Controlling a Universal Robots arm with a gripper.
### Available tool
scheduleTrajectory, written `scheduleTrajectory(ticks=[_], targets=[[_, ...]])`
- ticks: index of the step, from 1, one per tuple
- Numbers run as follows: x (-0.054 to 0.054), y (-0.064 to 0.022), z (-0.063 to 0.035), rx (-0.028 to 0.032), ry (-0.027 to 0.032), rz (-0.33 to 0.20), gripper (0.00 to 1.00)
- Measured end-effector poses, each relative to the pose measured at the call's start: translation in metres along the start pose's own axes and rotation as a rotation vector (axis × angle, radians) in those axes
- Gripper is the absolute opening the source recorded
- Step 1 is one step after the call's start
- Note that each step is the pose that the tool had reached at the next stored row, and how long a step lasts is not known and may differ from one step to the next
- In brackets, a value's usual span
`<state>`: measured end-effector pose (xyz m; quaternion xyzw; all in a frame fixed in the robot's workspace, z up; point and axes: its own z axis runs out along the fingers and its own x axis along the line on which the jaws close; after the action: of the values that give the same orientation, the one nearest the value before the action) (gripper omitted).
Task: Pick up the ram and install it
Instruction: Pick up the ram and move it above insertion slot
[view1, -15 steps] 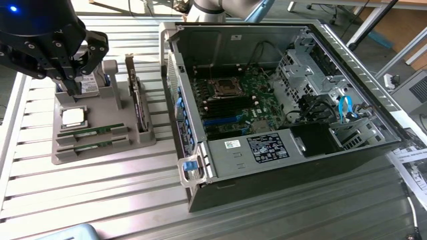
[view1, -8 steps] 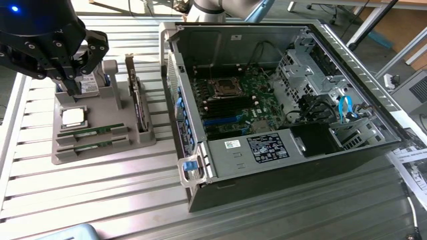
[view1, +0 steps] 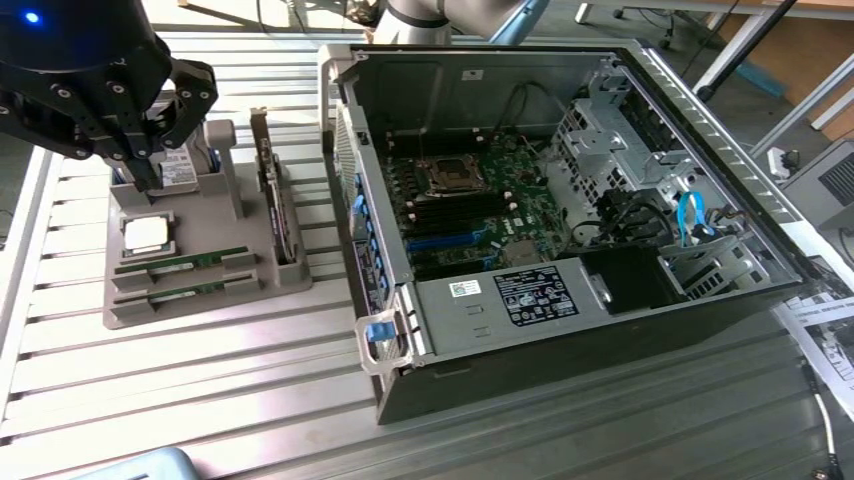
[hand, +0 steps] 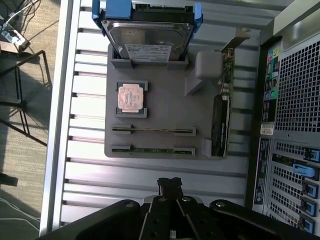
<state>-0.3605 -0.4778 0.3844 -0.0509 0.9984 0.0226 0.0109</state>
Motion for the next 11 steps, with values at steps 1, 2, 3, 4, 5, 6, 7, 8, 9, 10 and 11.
scheduleTrajectory(ticks=[1,2,3,4,5,6,7,8,9,10,11], targets=[[0.0,0.0,0.0,0.0,0.0001,-0.003,0.11],[0.0,0.0,0.0,0.0001,0.0002,-0.005,0.11],[0.0,0.0,0.0,0.0001,0.0004,-0.008,0.11],[0.0,0.0,0.0,0.0,0.0005,-0.011,0.11],[0.0,0.0,0.0,0.0001,0.0007,-0.015,0.11],[0.0,0.0,0.0,0.0,0.0008,-0.018,0.11],[0.0,0.0,0.0,0.0,0.0011,-0.022,0.11],[0.0,0.0,0.0,0.0,0.0011,-0.025,0.11],[0.0,0.0,0.0,-0.0001,0.0013,-0.028,0.11],[0.0,0.0,0.0,-0.0001,0.0014,-0.031,0.11],[0.0,0.0,0.0,-0.0001,0.0016,-0.034,0.11]])
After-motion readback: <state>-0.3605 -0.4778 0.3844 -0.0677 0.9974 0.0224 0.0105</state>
